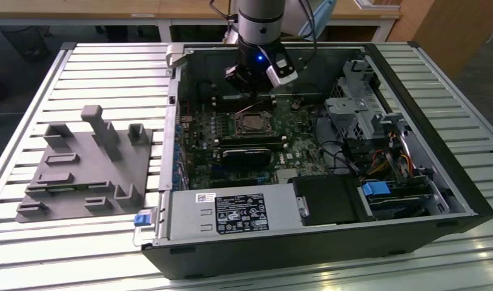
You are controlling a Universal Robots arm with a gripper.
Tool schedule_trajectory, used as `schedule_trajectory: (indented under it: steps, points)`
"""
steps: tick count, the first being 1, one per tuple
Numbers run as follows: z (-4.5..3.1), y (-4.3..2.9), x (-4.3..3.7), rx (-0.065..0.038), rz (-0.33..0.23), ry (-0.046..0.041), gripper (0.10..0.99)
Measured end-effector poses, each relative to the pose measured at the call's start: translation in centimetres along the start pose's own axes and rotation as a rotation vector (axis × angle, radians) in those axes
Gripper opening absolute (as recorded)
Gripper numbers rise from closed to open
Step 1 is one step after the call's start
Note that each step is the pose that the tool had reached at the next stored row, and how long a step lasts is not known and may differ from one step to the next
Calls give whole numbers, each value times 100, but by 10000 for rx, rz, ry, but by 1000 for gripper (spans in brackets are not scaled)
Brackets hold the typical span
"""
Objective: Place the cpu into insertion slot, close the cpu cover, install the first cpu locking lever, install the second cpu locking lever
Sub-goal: 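Install the first cpu locking lever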
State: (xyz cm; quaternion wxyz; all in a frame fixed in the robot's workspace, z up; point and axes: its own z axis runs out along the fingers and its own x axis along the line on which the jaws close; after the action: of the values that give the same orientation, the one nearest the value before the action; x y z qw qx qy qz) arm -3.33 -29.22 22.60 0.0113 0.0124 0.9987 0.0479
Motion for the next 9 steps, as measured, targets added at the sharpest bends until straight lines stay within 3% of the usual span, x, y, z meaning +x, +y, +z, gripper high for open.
schedule_trajectory:
  steps: [9]
  points:
    - [62, 17, -53, 0, 1, 0, 122]
